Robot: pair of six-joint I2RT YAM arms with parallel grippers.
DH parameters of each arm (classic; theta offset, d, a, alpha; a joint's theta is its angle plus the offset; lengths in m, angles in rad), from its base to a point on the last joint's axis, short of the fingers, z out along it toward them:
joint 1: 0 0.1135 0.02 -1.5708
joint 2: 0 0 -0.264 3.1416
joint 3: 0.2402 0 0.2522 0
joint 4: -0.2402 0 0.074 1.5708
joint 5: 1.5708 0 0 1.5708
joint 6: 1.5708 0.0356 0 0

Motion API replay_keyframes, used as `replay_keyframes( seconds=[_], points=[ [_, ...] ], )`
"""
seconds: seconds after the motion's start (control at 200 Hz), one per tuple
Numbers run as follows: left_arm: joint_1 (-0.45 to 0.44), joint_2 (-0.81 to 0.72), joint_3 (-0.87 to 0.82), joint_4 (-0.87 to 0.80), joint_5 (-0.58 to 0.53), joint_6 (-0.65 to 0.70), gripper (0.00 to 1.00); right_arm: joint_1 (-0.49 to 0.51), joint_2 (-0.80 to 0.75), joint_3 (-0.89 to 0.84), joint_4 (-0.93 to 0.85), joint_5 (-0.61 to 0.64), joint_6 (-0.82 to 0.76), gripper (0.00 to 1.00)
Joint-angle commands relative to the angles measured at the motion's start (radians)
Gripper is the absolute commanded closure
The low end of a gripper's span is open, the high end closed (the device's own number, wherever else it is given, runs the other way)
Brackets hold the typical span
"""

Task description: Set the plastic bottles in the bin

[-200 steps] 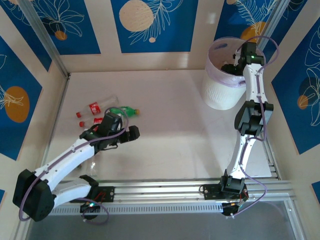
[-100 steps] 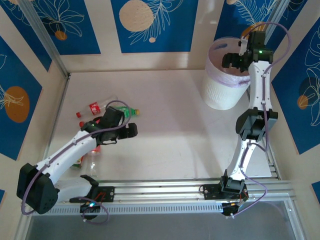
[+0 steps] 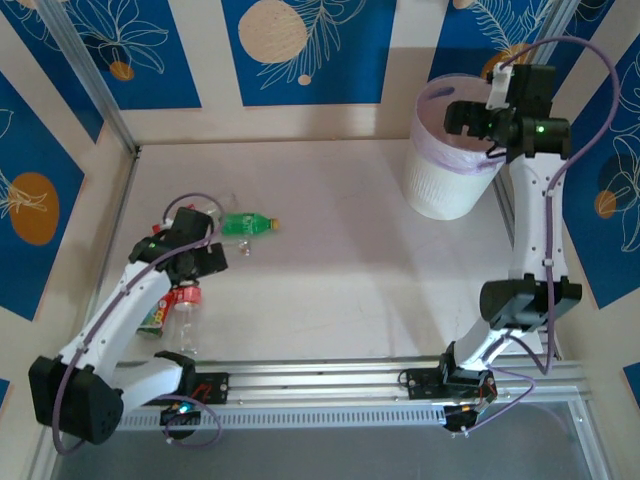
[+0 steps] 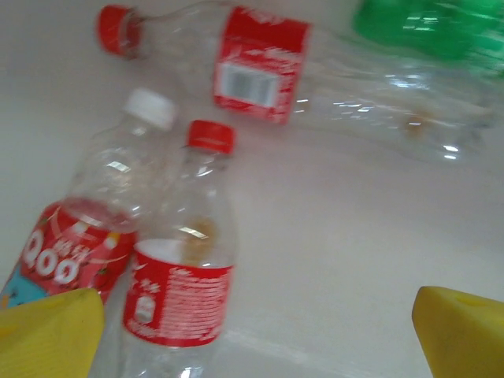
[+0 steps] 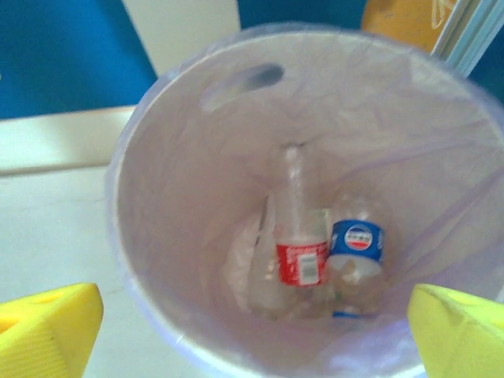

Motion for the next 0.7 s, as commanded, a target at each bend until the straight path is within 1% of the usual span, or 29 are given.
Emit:
replay_keyframes(
  seconds=[0.0, 0.045, 0.115, 0.2, 0.25, 0.35, 0.43, 0.62, 0.695],
  points=[
    [0.056, -0.012, -0.067, 0.003, 0.035, -0.038, 0.00, 0.092, -0.087, -0.078, 0.056, 0.060, 0.016, 0.01],
    [0.076, -0.010, -0.094, 0.028, 0.060, -0.041, 0.00, 0.136, -0.117, -0.109, 0.063, 0.084, 0.015, 0.01],
    [0.090, 0.000, -0.123, 0.045, 0.090, -0.050, 0.00, 0.192, -0.166, -0.158, 0.089, 0.085, 0.022, 0.01],
    [0.092, 0.010, -0.148, 0.052, 0.095, -0.059, 0.00, 0.240, -0.213, -0.209, 0.128, 0.066, 0.029, 0.01],
    [0.094, 0.010, -0.163, 0.056, 0.090, -0.063, 0.03, 0.258, -0.237, -0.231, 0.148, 0.047, 0.036, 0.01],
    [0.095, 0.015, -0.186, 0.060, 0.077, -0.063, 0.09, 0.283, -0.272, -0.267, 0.187, 0.053, 0.031, 0.01],
    [0.095, 0.037, -0.200, 0.066, 0.088, -0.062, 0.14, 0.288, -0.283, -0.274, 0.194, 0.056, 0.026, 0.01],
    [0.095, 0.089, -0.229, 0.118, 0.110, -0.053, 0.15, 0.292, -0.301, -0.302, 0.204, 0.031, 0.025, 0.01],
    [0.095, 0.109, -0.233, 0.139, 0.121, -0.047, 0.17, 0.293, -0.315, -0.330, 0.217, 0.014, 0.031, 0.01]
  ],
)
